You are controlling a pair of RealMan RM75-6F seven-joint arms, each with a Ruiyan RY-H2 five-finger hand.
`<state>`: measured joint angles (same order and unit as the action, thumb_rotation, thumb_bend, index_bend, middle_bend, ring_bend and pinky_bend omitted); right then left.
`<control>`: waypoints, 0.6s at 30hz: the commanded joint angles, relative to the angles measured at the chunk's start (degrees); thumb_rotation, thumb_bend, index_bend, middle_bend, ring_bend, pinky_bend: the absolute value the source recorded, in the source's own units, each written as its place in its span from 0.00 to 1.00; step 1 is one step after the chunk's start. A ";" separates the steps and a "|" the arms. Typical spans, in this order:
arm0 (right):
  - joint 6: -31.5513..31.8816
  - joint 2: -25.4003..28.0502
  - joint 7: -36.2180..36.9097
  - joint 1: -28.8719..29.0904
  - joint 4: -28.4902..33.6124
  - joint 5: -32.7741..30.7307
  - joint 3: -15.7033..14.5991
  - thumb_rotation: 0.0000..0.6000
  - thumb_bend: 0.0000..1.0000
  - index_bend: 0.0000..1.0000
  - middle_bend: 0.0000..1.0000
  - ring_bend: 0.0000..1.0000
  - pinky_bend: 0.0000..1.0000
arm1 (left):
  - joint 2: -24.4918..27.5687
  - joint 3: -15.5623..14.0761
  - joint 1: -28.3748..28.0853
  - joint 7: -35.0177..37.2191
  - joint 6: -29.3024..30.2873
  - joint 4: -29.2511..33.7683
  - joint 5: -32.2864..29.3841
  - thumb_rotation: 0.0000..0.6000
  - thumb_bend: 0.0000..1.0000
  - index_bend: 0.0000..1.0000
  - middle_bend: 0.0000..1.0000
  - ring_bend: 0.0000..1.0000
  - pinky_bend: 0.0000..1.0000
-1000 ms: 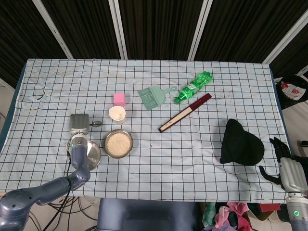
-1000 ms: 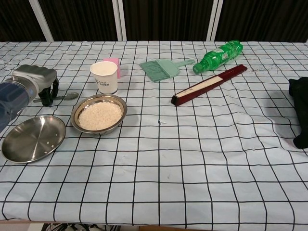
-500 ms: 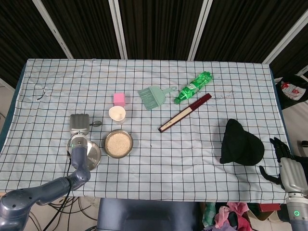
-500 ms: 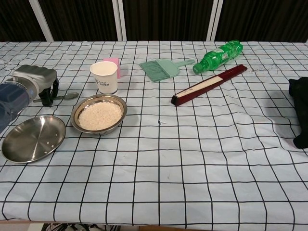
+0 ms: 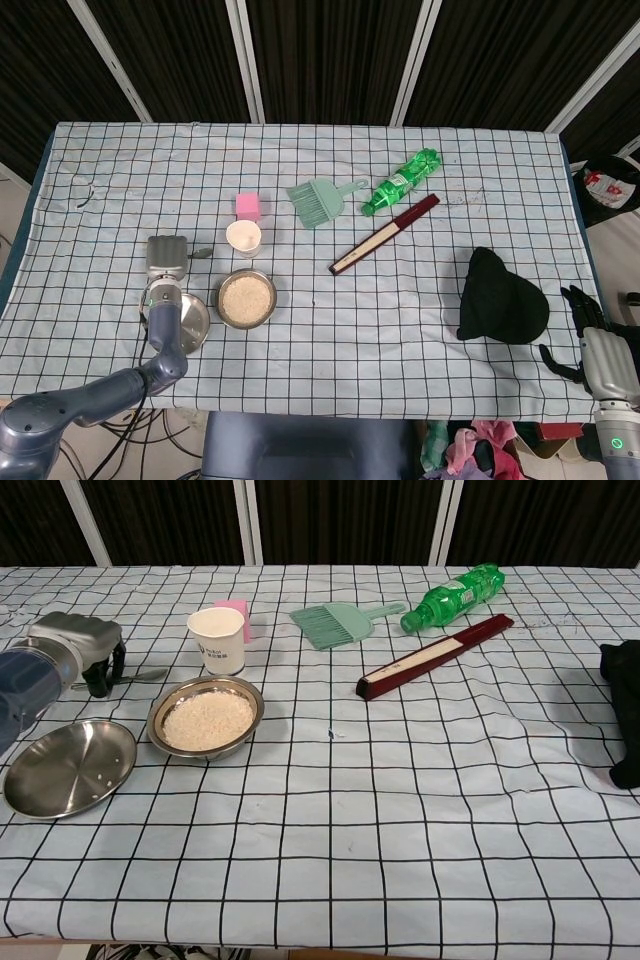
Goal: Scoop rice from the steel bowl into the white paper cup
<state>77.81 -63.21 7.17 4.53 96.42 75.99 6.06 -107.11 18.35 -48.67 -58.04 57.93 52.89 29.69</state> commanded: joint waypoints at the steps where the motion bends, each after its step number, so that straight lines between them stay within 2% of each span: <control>1: 0.03 0.01 0.01 -0.01 0.02 0.02 -0.01 1.00 0.30 0.08 0.00 0.00 0.21 | 0.51 -0.34 0.05 0.29 0.49 0.82 0.96 1.00 0.46 0.52 0.50 1.00 1.00; 8: 0.07 0.01 0.11 -0.04 0.00 0.06 0.00 1.00 0.30 0.08 0.00 0.00 0.21 | 2.32 -2.47 0.15 -0.12 2.03 3.45 4.92 1.00 0.46 0.52 0.51 1.00 1.00; 18: 0.20 0.01 0.23 -0.09 -0.05 0.07 0.06 1.00 0.30 0.08 0.00 0.00 0.21 | 8.69 -9.15 0.95 -0.54 4.49 9.66 16.51 1.00 0.46 0.54 0.54 1.00 1.00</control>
<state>78.02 -63.20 7.40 4.44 96.37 76.06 6.12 -100.22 10.81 -48.08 -58.81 61.67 60.79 43.88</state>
